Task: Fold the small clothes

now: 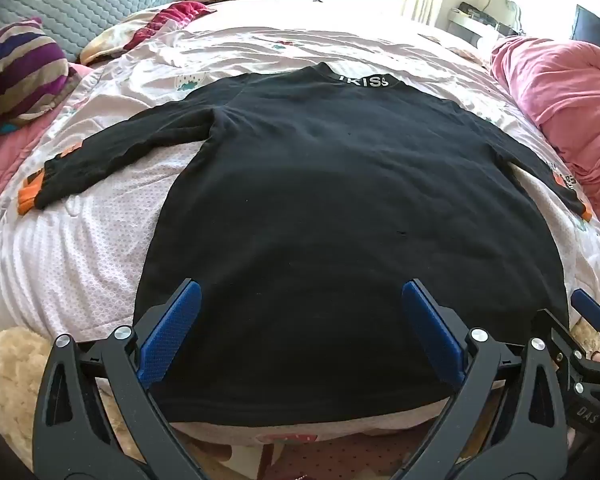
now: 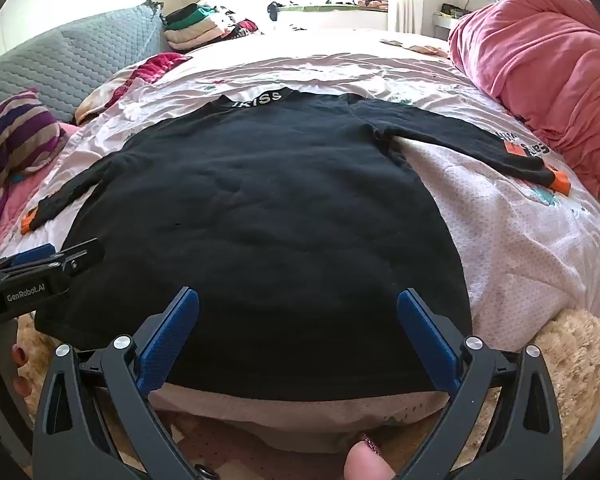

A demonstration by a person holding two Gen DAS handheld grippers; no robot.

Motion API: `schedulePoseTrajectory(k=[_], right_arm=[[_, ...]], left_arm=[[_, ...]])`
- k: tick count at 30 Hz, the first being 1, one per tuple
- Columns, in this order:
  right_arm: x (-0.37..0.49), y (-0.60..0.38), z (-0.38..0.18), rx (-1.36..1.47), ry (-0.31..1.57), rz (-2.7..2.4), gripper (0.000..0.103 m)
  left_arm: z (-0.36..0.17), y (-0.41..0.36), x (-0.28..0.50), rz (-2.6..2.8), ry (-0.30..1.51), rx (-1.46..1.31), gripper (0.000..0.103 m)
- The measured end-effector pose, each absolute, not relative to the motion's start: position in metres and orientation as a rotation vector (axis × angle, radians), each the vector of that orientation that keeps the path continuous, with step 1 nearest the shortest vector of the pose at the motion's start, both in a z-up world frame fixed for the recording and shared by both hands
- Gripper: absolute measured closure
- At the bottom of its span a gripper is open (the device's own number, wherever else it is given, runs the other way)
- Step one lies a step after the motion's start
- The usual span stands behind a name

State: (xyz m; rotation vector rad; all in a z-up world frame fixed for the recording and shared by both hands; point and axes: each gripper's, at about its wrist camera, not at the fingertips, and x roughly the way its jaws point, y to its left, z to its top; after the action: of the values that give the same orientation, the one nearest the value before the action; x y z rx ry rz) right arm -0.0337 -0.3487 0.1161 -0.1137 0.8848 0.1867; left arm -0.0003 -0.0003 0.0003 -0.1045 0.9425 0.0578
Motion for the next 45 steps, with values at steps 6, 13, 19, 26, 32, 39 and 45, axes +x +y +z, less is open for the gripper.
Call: schedulePoseTrajectory(k=[6,13,19,26,32,39,45], right_arm=[[-0.035,-0.347,0.118,-0.144,0.864,0.168,0.004],[-0.031,-0.352,0.118,-0.11,0.882,0.191,0.004],[-0.029,-0.353,0.118,-0.109,0.881,0.191,0.004],[-0.029,-0.355,0.119,-0.108,0.885,0.191,0.004],[-0.03,-0.354,0.118,-0.108,0.883,0.19,0.004],[-0.03,-0.354,0.118,-0.106,0.886,0.19,0.004],[-0.031,-0.353,0.116,-0.109,0.889,0.192,0.004]], left_arm=[[0.001,-0.003,0.0,0.059,0.946,-0.099,0.009],[0.002,-0.003,0.001,0.057,0.947,-0.1,0.009],[0.001,-0.001,0.0,0.056,0.948,-0.104,0.009],[0.0,0.0,0.001,0.058,0.947,-0.103,0.009],[0.0,0.0,0.001,0.059,0.946,-0.101,0.009],[0.0,-0.001,0.001,0.063,0.943,-0.101,0.009],[0.001,0.0,-0.001,0.061,0.939,-0.101,0.009]])
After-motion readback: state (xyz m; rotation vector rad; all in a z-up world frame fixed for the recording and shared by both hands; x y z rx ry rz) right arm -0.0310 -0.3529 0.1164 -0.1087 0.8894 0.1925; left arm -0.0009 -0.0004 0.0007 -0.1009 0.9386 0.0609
